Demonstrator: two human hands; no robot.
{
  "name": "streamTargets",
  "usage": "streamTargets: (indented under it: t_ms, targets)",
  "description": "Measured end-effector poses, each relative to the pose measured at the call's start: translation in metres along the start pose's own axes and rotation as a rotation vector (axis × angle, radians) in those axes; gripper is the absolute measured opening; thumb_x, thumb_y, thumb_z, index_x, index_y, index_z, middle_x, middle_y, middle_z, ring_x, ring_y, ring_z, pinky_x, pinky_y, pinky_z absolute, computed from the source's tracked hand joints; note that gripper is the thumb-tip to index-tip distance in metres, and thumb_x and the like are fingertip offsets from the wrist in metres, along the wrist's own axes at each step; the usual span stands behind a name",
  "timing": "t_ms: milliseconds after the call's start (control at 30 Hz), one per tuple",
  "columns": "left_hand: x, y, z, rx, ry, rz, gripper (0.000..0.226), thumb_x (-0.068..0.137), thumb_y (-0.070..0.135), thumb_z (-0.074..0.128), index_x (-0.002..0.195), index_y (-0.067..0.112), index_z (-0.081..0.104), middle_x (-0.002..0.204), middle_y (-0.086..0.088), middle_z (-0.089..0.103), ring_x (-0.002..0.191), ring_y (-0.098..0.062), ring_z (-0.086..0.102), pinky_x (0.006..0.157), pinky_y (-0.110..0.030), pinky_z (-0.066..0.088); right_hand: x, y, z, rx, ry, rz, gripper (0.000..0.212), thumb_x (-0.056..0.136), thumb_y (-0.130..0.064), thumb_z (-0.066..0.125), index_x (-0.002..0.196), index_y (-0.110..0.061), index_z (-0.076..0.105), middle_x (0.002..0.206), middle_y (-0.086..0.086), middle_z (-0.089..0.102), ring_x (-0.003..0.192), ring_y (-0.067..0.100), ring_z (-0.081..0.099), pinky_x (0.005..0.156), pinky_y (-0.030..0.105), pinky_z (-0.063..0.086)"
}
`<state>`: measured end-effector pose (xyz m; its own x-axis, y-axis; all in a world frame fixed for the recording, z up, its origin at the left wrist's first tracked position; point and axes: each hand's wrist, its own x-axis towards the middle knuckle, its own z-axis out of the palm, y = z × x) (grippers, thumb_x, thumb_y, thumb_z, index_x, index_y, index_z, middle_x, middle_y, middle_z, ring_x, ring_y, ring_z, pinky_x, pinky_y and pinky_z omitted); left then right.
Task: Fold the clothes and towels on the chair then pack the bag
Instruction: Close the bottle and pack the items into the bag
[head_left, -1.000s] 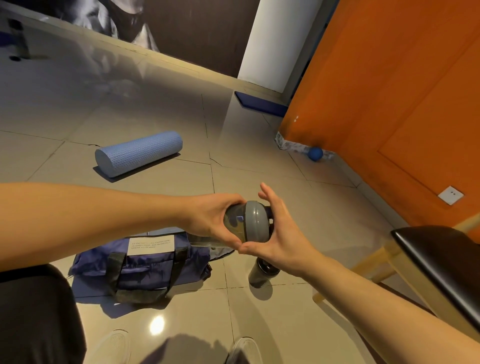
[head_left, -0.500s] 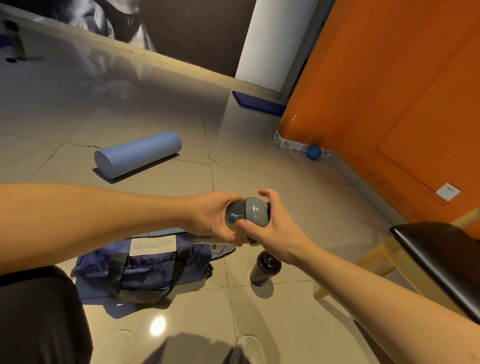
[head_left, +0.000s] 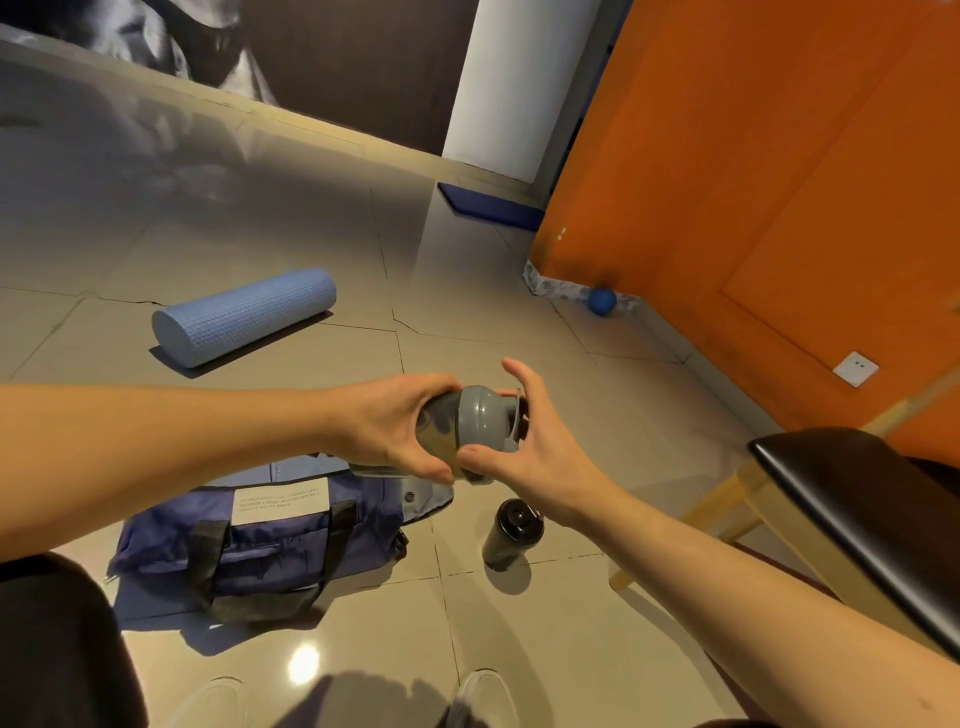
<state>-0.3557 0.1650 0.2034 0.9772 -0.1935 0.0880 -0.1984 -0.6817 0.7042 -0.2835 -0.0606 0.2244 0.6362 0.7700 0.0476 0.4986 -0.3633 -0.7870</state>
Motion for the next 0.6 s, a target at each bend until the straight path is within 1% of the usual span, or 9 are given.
streamTargets:
  t_ms: [33,67,167,233,267,367,400,533,600]
  targets:
    - [0.0,0.002,0.0,0.003,0.005,0.004,0.088,0.072,0.045,0.09,0.142,0.025,0.043,0.125,0.011,0.058,0.113,-0.005,0.06,0.101,-0.026,0.053,-0.001,0.0,0.002,-0.004,0.016,-0.013,0.108,0.08,-0.044,0.084,0.156,-0.046,0.008,0.136,-0.006,0.044,0.119,0.015,0.058,0.097,0.025,0.055]
    - [0.001,0.003,-0.001,0.006,0.011,0.006,0.089,0.072,0.045,0.09,0.143,0.024,0.042,0.126,0.01,0.058,0.113,-0.005,0.06,0.102,-0.026,0.053,-0.002,0.0,0.004,-0.008,0.031,-0.027,0.105,0.081,-0.043,0.083,0.155,-0.047,0.009,0.134,-0.006,0.044,0.117,0.015,0.059,0.096,0.025,0.055]
    - [0.0,0.005,-0.002,0.006,0.025,0.007,0.089,0.072,0.044,0.09,0.145,0.023,0.042,0.126,0.011,0.058,0.113,-0.006,0.06,0.101,-0.025,0.052,-0.003,0.0,0.013,-0.005,0.076,-0.047,0.094,0.085,-0.045,0.078,0.152,-0.051,0.014,0.133,-0.001,0.045,0.118,0.02,0.059,0.099,0.037,0.057]
    - [0.0,0.006,-0.002,0.0,0.037,0.004,0.087,0.074,0.043,0.09,0.145,0.023,0.043,0.125,0.011,0.059,0.113,-0.006,0.06,0.101,-0.026,0.053,0.0,-0.001,0.015,0.023,0.084,-0.051,0.089,0.087,-0.044,0.076,0.152,-0.05,0.014,0.133,0.001,0.044,0.117,0.022,0.061,0.096,0.039,0.059]
    - [0.0,0.007,-0.002,-0.001,0.04,0.002,0.087,0.074,0.042,0.089,0.145,0.023,0.043,0.125,0.012,0.059,0.113,-0.006,0.06,0.101,-0.026,0.053,0.001,-0.002,0.016,0.04,0.081,-0.049,0.088,0.089,-0.042,0.074,0.153,-0.048,0.013,0.133,0.002,0.043,0.115,0.022,0.062,0.094,0.036,0.06]
    - [0.0,0.007,-0.001,-0.006,0.042,-0.009,0.085,0.074,0.043,0.089,0.144,0.024,0.043,0.123,0.013,0.06,0.111,-0.006,0.061,0.102,-0.03,0.053,0.005,-0.007,0.013,0.058,0.063,-0.019,0.086,0.093,-0.038,0.071,0.155,-0.042,0.011,0.132,0.0,0.04,0.111,0.017,0.062,0.086,0.023,0.06]
    - [0.0,0.007,0.0,-0.005,0.048,-0.013,0.085,0.074,0.044,0.089,0.143,0.025,0.044,0.122,0.013,0.06,0.111,-0.005,0.061,0.101,-0.031,0.054,0.006,-0.009,0.012,0.054,0.06,-0.01,0.086,0.094,-0.039,0.07,0.156,-0.041,0.011,0.132,-0.001,0.04,0.111,0.017,0.061,0.083,0.021,0.059]
    - [0.001,0.006,0.001,0.008,0.083,-0.021,0.086,0.074,0.046,0.088,0.144,0.026,0.041,0.122,0.014,0.059,0.111,-0.006,0.06,0.098,-0.025,0.053,0.014,-0.014,0.009,0.045,0.061,0.021,0.084,0.094,-0.043,0.069,0.155,-0.042,0.011,0.135,-0.001,0.038,0.111,0.019,0.061,0.078,0.019,0.059]
    - [0.002,0.006,0.0,0.039,0.067,-0.042,0.082,0.076,0.045,0.087,0.141,0.026,0.041,0.117,0.016,0.058,0.107,-0.007,0.06,0.094,-0.022,0.053,0.018,-0.014,0.011,0.029,0.058,0.049,0.088,0.093,-0.047,0.069,0.156,-0.042,0.009,0.139,-0.003,0.035,0.117,0.021,0.059,0.079,0.021,0.059]
